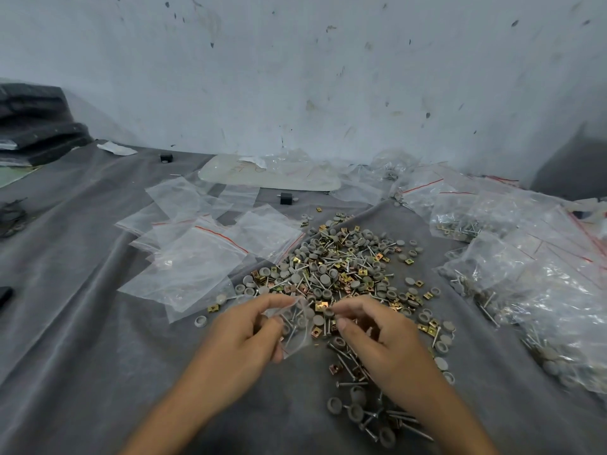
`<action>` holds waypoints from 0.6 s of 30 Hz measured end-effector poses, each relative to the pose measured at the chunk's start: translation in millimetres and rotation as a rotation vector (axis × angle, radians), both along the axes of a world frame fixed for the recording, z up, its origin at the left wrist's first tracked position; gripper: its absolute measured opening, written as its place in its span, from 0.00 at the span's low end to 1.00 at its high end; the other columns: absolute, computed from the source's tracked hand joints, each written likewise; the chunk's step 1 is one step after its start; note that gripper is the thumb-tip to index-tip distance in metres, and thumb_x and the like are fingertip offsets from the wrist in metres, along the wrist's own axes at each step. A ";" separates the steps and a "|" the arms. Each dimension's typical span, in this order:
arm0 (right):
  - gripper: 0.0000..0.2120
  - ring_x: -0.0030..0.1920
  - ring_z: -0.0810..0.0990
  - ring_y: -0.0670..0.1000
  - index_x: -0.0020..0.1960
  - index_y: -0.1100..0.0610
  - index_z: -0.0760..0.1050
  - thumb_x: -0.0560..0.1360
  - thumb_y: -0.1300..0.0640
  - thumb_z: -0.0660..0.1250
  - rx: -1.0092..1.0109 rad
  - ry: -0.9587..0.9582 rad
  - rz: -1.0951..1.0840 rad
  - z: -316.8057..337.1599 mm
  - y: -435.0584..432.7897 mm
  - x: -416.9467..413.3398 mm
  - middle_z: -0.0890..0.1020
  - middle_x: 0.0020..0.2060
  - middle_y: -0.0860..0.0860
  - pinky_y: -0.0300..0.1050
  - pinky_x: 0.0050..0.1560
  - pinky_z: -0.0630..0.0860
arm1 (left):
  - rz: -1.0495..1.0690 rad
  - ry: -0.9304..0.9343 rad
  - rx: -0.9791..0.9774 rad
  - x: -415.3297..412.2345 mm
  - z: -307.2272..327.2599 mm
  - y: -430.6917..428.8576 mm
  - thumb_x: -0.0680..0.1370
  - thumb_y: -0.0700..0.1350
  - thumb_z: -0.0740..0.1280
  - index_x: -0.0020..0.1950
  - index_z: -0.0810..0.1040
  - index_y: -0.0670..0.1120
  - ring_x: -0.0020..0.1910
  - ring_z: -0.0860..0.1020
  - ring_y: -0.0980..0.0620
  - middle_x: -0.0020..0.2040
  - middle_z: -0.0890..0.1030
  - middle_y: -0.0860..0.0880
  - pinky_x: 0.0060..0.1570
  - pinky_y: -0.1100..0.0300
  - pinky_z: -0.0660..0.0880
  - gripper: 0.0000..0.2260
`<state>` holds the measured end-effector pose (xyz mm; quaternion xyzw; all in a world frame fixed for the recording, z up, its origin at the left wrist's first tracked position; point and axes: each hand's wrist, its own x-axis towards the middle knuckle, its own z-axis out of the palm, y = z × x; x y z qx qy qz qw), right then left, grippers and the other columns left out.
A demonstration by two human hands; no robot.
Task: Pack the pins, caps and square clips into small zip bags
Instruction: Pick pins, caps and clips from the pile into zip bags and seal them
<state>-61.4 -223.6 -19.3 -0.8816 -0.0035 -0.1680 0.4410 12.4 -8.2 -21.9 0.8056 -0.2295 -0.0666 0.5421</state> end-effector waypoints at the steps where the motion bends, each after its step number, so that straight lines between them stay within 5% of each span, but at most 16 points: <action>1: 0.07 0.46 0.82 0.42 0.52 0.40 0.80 0.79 0.53 0.69 -0.014 -0.007 -0.029 0.7 -3.4 -0.4 0.83 0.46 0.36 0.32 0.42 0.74 | 0.005 0.004 -0.007 -0.5 0.1 0.1 0.76 0.53 0.59 0.58 0.76 0.72 0.26 0.73 0.59 0.31 0.83 0.48 0.30 0.61 0.70 0.16; 8: 0.06 0.39 0.81 0.42 0.51 0.41 0.81 0.79 0.53 0.69 -0.031 -0.003 -0.080 3.8 -12.7 -1.6 0.84 0.43 0.38 0.32 0.37 0.73 | 0.016 -0.003 0.020 -1.5 -0.5 1.5 0.83 0.43 0.62 0.58 0.80 0.63 0.27 0.74 0.59 0.31 0.83 0.48 0.30 0.63 0.71 0.15; 18: 0.05 0.45 0.81 0.40 0.51 0.42 0.81 0.79 0.52 0.69 -0.099 0.008 -0.097 5.4 -10.8 -1.9 0.83 0.45 0.35 0.31 0.43 0.74 | 0.027 0.003 0.028 -2.7 1.1 0.6 0.83 0.42 0.63 0.59 0.81 0.60 0.27 0.74 0.58 0.31 0.83 0.48 0.31 0.62 0.70 0.14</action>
